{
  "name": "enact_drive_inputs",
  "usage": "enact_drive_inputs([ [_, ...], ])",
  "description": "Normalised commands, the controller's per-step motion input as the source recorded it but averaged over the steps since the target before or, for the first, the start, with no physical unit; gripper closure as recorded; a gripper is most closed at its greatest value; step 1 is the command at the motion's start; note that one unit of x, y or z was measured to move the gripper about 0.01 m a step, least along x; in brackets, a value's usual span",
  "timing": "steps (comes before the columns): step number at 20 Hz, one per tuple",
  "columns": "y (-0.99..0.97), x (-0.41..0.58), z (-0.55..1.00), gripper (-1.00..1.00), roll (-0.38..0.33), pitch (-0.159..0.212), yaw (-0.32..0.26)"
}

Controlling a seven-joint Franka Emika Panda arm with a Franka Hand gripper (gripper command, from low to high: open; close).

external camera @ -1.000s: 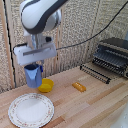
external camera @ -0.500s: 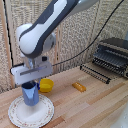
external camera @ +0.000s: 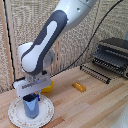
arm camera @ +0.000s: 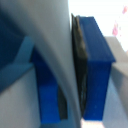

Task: Carefully approach the cobalt cup with your gripper. Make sure to hold the cobalt cup delicately with your gripper. Carefully elevate the cobalt cup, moving it off the surface. Position the cobalt cup to hover above the alabaster dining ware. Gently lower the cobalt cup onto the alabaster dining ware. Gradually release your hold on the cobalt cup.

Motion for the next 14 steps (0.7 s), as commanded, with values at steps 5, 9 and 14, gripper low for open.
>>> enact_drive_inputs([
  [5, 0.0, 0.088, 0.2, -1.0, 0.008, -0.035, 0.082],
  [9, -0.04, 0.126, 0.46, -1.0, 0.024, 0.05, 0.017],
  [14, -0.02, 0.192, 0.73, -1.0, 0.024, 0.098, 0.028],
])
